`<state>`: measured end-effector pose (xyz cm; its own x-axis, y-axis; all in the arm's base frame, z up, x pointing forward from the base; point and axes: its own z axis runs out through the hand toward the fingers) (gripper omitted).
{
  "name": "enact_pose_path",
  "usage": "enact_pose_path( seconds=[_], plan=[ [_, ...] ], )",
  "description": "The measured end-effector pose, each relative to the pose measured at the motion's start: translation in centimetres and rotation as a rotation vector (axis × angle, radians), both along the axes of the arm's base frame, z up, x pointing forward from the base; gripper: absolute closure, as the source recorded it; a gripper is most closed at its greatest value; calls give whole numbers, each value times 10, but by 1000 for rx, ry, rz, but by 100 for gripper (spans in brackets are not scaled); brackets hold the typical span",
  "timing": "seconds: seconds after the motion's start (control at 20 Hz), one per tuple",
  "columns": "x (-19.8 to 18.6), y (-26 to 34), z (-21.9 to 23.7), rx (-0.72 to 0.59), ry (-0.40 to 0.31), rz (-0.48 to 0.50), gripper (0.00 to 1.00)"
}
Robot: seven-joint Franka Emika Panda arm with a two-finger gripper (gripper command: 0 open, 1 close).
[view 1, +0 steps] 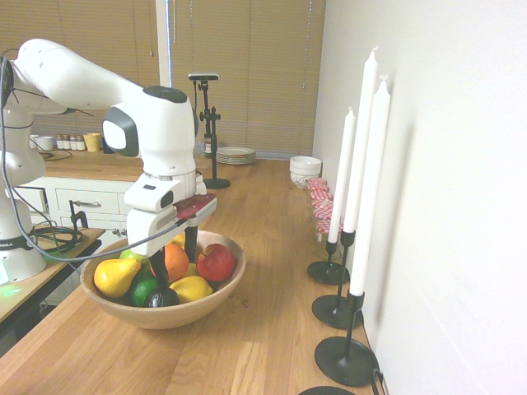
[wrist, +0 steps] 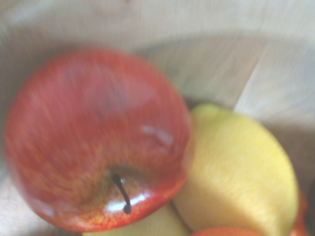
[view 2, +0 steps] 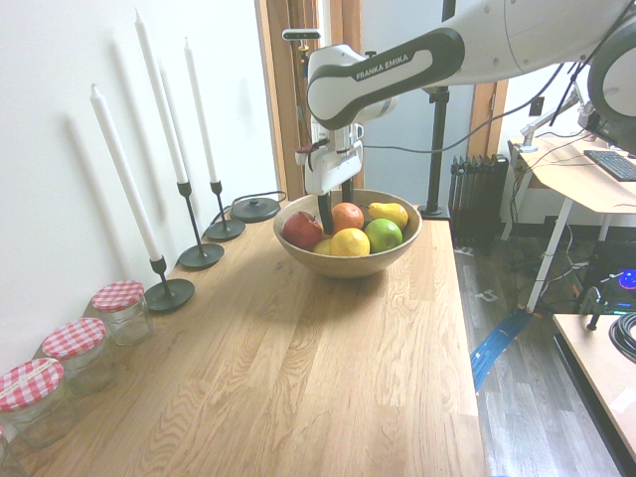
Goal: Take orange out of the basket
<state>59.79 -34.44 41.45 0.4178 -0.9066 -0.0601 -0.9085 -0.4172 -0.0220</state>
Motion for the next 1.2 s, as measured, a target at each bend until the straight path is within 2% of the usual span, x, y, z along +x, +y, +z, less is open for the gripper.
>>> enact_pose_path(
  seconds=[0.15, 0.2, 1.2],
  plan=[
    [1, 4, -4, 1, 0, 4, 0],
    [1, 6, -4, 1, -1, 7, 100],
    [-10, 19, -2, -2, -25, 12, 100]
  ],
)
